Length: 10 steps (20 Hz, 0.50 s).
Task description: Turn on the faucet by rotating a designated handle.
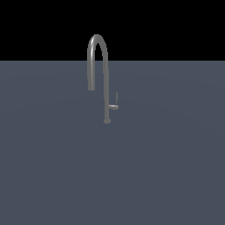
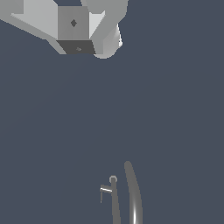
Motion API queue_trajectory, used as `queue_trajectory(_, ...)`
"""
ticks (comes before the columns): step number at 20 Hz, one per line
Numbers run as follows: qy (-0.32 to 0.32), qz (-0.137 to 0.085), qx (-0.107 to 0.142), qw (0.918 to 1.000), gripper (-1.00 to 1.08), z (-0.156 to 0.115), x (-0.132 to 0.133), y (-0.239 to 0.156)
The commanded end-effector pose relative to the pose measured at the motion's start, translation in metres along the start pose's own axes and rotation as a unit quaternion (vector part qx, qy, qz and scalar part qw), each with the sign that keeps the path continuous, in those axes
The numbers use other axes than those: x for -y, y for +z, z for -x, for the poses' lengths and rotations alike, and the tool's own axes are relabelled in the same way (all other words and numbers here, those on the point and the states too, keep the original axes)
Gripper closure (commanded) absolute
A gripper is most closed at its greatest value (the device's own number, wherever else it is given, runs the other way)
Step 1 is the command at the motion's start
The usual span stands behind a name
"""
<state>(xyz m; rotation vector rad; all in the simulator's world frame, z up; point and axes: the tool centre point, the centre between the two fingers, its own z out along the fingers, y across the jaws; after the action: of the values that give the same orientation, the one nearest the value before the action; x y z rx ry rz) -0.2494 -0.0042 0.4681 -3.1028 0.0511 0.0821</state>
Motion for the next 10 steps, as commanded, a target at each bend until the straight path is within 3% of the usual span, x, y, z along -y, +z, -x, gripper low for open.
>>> queue_trajectory(1,0.000,0.000,0.000,1.0000,1.08,0.000,0.000,0.000)
queue_trajectory(10,0.016,-0.016,0.012,0.9997,1.08,-0.012,0.002,0.002)
